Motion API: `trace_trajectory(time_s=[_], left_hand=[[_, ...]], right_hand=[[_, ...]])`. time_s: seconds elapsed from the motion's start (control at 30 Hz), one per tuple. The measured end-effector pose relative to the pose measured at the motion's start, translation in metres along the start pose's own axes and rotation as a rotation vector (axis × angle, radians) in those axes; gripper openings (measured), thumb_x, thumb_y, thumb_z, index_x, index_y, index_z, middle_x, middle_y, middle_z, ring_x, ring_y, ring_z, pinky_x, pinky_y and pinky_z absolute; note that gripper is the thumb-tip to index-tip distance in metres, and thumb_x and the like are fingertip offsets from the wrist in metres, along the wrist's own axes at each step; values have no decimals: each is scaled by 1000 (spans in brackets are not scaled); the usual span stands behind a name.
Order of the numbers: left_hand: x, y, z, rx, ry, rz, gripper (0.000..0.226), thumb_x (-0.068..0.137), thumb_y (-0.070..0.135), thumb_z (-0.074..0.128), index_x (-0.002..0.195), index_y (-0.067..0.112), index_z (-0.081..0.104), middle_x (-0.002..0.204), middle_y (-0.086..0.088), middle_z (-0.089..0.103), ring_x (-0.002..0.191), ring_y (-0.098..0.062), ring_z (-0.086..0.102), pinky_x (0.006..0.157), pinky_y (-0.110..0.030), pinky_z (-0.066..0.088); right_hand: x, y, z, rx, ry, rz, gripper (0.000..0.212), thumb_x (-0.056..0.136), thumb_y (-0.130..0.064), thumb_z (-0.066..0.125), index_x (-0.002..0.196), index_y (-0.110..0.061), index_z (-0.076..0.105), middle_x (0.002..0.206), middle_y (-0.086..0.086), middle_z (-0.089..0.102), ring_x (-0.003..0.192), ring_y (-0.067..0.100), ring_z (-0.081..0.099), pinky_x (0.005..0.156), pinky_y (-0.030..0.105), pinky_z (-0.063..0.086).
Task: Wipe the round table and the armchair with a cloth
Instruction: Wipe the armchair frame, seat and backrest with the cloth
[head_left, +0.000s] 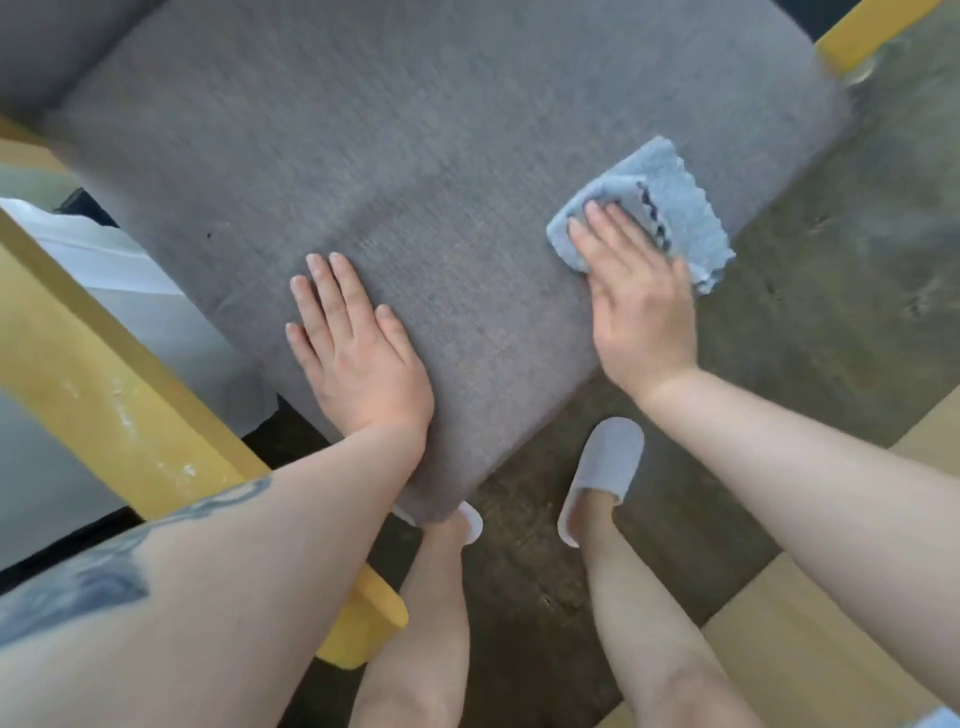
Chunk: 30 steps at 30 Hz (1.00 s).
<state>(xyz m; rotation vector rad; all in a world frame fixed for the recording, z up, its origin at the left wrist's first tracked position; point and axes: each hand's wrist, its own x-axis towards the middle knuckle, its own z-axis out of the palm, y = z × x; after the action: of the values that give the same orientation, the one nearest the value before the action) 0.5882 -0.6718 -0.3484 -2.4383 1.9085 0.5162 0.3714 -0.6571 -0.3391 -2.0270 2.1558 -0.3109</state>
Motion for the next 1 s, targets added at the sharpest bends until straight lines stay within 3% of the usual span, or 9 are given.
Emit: trace_trajectory(time_s=[0.07, 0.2, 0.37, 0.53, 0.67, 0.7, 0.87, 0.9, 1.0], left_hand=[[3, 6, 0, -9, -21, 16, 57, 104, 27, 22, 157, 17, 3, 165, 0, 1, 151, -20, -2, 121, -40, -2], [28, 12, -3, 36, -48, 197, 62, 97, 34, 10, 157, 17, 9, 164, 1, 5, 151, -18, 3, 120, -39, -1], [54, 39, 0, 45, -62, 294, 65, 94, 39, 2, 157, 20, 3, 164, 2, 2, 151, -16, -1, 120, -36, -4], [70, 69, 9, 25, -43, 188, 62, 98, 37, 8, 157, 20, 5, 164, 3, 2, 151, -16, 0, 119, -37, -4], [80, 92, 12, 14, -34, 137, 61, 98, 36, 9, 156, 20, 1, 164, 3, -1, 151, -16, -3, 119, -37, -6], [80, 101, 14, 8, -23, 114, 61, 98, 36, 7, 156, 20, 1, 164, 3, 0, 151, -16, -3, 120, -37, -5], [79, 141, 21, -41, -19, 11, 64, 96, 37, 6, 157, 17, 4, 164, 3, 2, 151, -15, -2, 120, -36, -5], [80, 143, 22, -38, -17, 4, 63, 96, 36, 7, 156, 17, 3, 164, 3, 2, 151, -15, -2, 119, -36, -6], [78, 144, 23, -45, -3, 0, 61, 98, 35, 10, 157, 17, 5, 164, 1, 5, 151, -17, 1, 120, -35, -5]], right_hand=[[-12, -44, 13, 41, -28, 21, 51, 90, -11, 47, 139, -22, 51, 141, -3, 53, 120, 18, 56, 105, 43, 30], [46, -31, 13, 9, -236, -648, 53, 86, -12, 42, 137, -22, 53, 130, -1, 62, 110, 20, 63, 103, 36, 31], [69, -11, 13, -27, 24, 239, 50, 92, -14, 44, 141, -24, 47, 148, -3, 43, 134, 16, 42, 103, 45, 32], [125, 4, 19, -51, -238, -626, 55, 88, -12, 42, 142, -24, 46, 140, -3, 54, 117, 19, 58, 102, 36, 30], [151, 50, 4, -71, 13, 246, 59, 91, -5, 42, 146, -25, 40, 153, -4, 37, 139, 14, 35, 104, 45, 32], [138, 35, 9, -76, 51, 283, 61, 87, -5, 41, 145, -23, 41, 152, -2, 38, 139, 15, 35, 103, 44, 31], [180, 49, 9, -56, -293, -744, 57, 85, -9, 41, 140, -23, 48, 137, -1, 56, 115, 21, 60, 102, 34, 27], [206, 70, 6, -101, -260, -690, 58, 87, -7, 42, 142, -24, 46, 141, -2, 52, 120, 20, 56, 105, 34, 27], [220, 89, -6, -34, -83, 10, 61, 90, -2, 44, 146, -25, 38, 153, -5, 36, 139, 13, 35, 107, 43, 29]])
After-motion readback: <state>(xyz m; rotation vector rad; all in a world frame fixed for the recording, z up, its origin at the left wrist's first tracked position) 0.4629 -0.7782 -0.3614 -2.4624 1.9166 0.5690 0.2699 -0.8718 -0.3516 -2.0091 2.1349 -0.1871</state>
